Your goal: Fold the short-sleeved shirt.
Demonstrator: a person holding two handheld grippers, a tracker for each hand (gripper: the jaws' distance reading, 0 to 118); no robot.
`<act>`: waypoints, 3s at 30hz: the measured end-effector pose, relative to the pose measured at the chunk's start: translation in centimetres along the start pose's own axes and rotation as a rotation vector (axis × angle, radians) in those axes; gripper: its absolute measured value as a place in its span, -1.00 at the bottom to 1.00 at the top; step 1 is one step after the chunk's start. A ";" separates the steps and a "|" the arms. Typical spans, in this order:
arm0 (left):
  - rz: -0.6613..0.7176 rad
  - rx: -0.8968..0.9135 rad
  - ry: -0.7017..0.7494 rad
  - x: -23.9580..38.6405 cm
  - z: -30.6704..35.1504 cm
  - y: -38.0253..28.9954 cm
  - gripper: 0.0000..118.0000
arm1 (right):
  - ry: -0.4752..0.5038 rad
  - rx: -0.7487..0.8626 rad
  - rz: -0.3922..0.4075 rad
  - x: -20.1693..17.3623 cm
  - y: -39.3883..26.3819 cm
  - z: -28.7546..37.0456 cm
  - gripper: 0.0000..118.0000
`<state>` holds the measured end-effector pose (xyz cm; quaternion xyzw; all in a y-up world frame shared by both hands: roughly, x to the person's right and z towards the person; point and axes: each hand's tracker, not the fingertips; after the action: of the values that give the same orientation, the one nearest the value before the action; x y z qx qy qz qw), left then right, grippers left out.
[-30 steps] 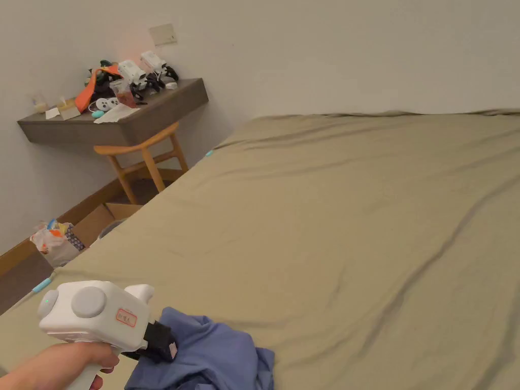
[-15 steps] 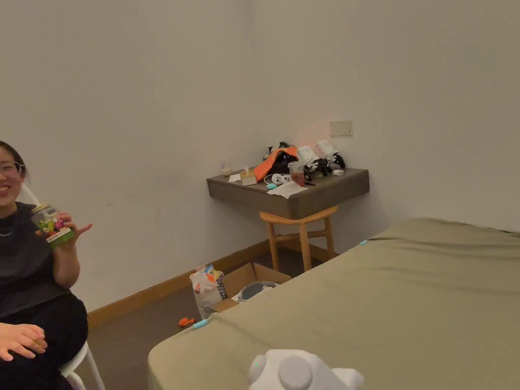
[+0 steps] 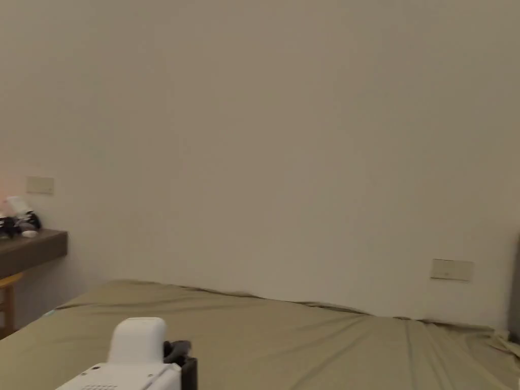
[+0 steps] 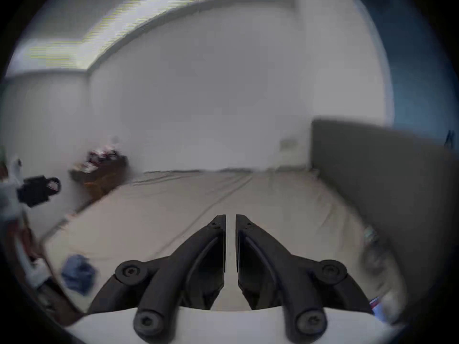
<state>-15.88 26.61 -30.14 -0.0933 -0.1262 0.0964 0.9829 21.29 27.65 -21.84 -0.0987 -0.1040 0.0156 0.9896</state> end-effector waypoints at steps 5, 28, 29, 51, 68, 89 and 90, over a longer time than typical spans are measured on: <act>-0.193 0.050 0.065 2.2 1.3 1.4 -0.94 | -0.162 0.091 0.018 3.7 1.0 2.4 -0.84; -0.172 0.015 -0.034 2.1 1.2 2.3 -0.94 | -0.103 0.130 -0.040 3.2 2.2 4.2 -0.15; -0.175 0.019 -0.072 2.1 1.3 2.3 -0.92 | -0.114 0.121 -0.031 3.0 2.3 4.1 0.73; -0.200 0.030 -0.029 2.0 1.1 2.0 1.00 | -0.057 0.060 0.040 -0.9 2.4 6.3 1.00; -0.180 0.016 -0.043 1.3 1.5 2.4 1.00 | -0.024 0.080 0.009 -1.9 2.9 5.7 1.00; -0.194 -0.008 -0.042 1.5 1.5 1.9 1.00 | -0.039 0.101 -0.006 -2.0 3.3 5.5 1.00; -0.193 -0.009 -0.043 1.5 1.5 1.9 1.00 | -0.039 0.101 -0.008 -2.0 3.3 5.5 1.00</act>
<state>-15.21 28.98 -28.79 -0.0829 -0.1560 0.0029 0.9843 18.15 31.87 -17.63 -0.0477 -0.1228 0.0186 0.9911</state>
